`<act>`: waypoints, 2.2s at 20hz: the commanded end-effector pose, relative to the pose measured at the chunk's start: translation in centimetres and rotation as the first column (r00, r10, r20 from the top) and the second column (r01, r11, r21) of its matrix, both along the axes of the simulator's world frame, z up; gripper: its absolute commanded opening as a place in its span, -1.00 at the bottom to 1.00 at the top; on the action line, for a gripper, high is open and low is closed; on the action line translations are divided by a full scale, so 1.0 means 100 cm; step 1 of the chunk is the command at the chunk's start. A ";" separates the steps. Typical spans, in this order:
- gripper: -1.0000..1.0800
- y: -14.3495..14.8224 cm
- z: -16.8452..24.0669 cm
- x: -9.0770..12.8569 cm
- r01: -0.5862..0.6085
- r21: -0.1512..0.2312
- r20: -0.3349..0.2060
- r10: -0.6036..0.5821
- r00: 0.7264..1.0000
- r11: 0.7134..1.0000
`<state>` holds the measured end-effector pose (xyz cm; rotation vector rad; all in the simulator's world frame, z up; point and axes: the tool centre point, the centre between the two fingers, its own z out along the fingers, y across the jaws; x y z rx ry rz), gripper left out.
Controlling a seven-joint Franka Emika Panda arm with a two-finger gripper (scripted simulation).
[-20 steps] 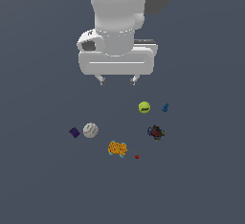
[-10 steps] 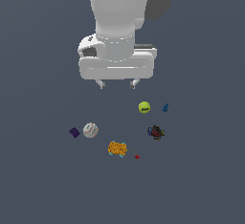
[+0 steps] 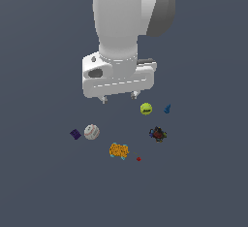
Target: Pick up a designated object from a clutter of objects.
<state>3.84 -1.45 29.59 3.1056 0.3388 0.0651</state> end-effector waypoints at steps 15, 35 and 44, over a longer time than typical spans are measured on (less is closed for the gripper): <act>0.92 0.004 -0.086 0.045 -0.456 -0.027 -0.039 0.455 0.890 0.889; 0.92 0.016 -0.200 0.078 -0.855 0.003 -0.052 0.854 0.518 0.519; 0.92 0.020 -0.227 0.081 -0.912 0.011 -0.045 0.911 0.410 0.410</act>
